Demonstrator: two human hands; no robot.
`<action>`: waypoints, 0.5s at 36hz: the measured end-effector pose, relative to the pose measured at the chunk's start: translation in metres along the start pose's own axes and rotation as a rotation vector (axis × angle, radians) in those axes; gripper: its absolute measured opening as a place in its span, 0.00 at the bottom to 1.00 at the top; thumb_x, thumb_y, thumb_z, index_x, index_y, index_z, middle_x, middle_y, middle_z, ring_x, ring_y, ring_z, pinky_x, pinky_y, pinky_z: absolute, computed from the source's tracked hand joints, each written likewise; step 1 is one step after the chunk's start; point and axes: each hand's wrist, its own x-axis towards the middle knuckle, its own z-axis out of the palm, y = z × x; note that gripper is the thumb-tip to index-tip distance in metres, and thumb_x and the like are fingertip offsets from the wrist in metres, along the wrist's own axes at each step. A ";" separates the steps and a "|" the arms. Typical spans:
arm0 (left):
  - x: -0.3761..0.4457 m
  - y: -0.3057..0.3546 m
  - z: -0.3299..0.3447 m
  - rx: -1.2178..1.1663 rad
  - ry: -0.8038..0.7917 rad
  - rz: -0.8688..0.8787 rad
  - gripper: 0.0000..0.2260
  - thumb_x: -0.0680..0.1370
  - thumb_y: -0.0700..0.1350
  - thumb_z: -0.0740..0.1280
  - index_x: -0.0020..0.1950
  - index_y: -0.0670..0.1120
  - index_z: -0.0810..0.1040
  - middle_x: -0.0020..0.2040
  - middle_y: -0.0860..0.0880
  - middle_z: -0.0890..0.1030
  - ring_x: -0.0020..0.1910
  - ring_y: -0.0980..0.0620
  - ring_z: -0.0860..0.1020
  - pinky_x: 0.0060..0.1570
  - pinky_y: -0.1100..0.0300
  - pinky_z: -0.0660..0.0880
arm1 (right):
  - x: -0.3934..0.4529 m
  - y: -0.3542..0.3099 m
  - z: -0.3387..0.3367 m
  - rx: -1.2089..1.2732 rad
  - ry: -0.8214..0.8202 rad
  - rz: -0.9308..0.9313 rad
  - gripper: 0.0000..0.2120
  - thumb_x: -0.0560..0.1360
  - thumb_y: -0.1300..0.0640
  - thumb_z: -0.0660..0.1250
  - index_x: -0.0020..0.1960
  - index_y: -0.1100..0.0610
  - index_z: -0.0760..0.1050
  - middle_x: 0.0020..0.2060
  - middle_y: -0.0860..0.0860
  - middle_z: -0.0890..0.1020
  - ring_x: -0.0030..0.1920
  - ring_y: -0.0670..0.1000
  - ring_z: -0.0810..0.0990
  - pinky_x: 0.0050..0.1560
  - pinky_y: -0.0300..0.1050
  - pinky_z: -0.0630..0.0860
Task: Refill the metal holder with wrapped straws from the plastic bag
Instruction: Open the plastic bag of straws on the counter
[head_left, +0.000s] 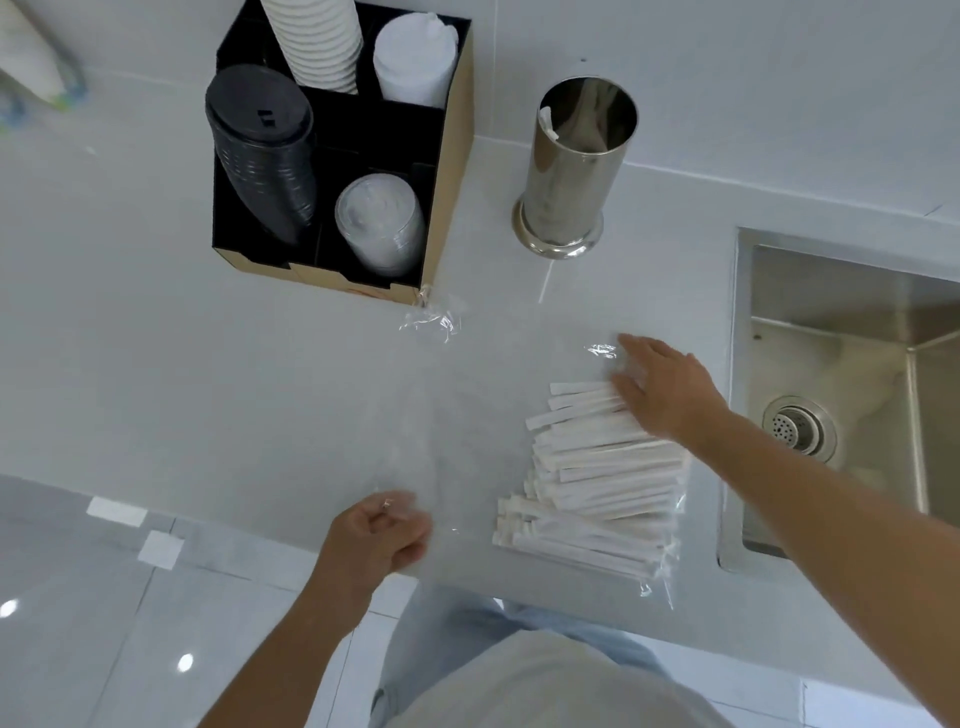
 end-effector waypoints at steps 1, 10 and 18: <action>-0.002 -0.003 0.004 -0.010 0.006 -0.001 0.12 0.71 0.34 0.74 0.53 0.39 0.80 0.40 0.44 0.85 0.40 0.49 0.83 0.41 0.58 0.82 | 0.004 0.000 -0.003 -0.003 0.000 0.000 0.20 0.79 0.53 0.62 0.69 0.55 0.70 0.65 0.56 0.76 0.61 0.62 0.76 0.63 0.57 0.69; -0.012 -0.018 0.045 -0.017 -0.021 -0.021 0.05 0.74 0.38 0.72 0.46 0.37 0.83 0.37 0.42 0.81 0.38 0.48 0.79 0.46 0.54 0.82 | 0.034 -0.006 -0.015 -0.034 -0.150 -0.007 0.09 0.78 0.51 0.62 0.51 0.53 0.80 0.44 0.52 0.79 0.50 0.57 0.78 0.54 0.53 0.76; -0.012 -0.024 0.063 0.056 0.047 0.009 0.04 0.70 0.33 0.74 0.38 0.40 0.85 0.35 0.40 0.83 0.36 0.47 0.81 0.42 0.55 0.82 | 0.025 0.000 -0.022 0.131 -0.088 -0.112 0.08 0.79 0.56 0.60 0.42 0.54 0.73 0.34 0.51 0.78 0.31 0.51 0.73 0.33 0.44 0.69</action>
